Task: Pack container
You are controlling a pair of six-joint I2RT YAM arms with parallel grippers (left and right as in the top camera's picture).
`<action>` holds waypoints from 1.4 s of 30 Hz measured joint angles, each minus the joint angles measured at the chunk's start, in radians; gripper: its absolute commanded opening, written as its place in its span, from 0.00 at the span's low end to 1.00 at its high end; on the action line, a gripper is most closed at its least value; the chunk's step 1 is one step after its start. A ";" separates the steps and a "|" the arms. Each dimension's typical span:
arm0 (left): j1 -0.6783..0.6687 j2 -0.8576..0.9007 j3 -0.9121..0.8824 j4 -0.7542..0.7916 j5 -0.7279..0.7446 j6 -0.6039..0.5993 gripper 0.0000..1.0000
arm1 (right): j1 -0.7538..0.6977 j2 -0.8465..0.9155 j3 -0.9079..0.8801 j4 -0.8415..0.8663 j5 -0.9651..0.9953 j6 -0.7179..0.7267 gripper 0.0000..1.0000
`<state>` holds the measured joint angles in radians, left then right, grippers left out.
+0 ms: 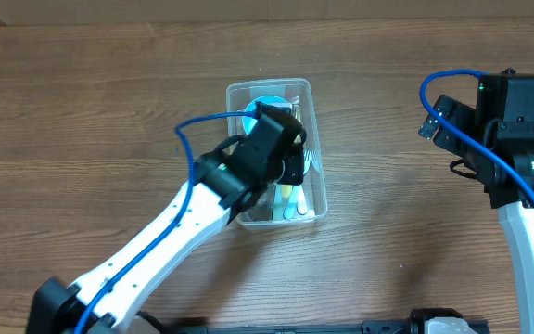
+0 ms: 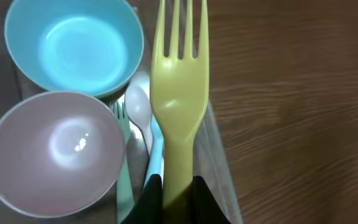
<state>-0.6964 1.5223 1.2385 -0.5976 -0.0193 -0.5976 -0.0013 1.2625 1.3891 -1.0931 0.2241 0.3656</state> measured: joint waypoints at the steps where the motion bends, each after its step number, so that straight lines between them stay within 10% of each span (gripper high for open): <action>1: 0.000 0.024 0.000 0.000 0.000 0.000 0.39 | 0.000 0.000 0.000 0.000 0.000 0.000 1.00; 5: 0.000 0.029 0.001 0.068 0.010 -0.006 0.70 | 0.000 0.000 0.000 0.000 0.000 0.000 1.00; 12: 0.000 -0.048 0.154 -0.035 -0.009 0.078 0.79 | 0.000 0.000 0.000 0.000 0.000 0.000 1.00; 15: 0.024 -0.140 0.243 -0.187 -0.150 0.092 1.00 | 0.000 0.000 0.000 -0.001 0.000 0.000 1.00; 23: 0.313 -0.356 0.274 -0.373 -0.386 0.097 1.00 | 0.000 0.000 0.000 -0.001 0.000 0.000 1.00; 42: 0.319 -0.189 0.274 -0.375 -0.390 0.097 1.00 | 0.000 0.000 0.000 0.000 0.000 0.000 1.00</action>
<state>-0.3779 1.3331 1.5124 -0.9730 -0.4095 -0.5011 -0.0013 1.2625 1.3891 -1.0935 0.2245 0.3653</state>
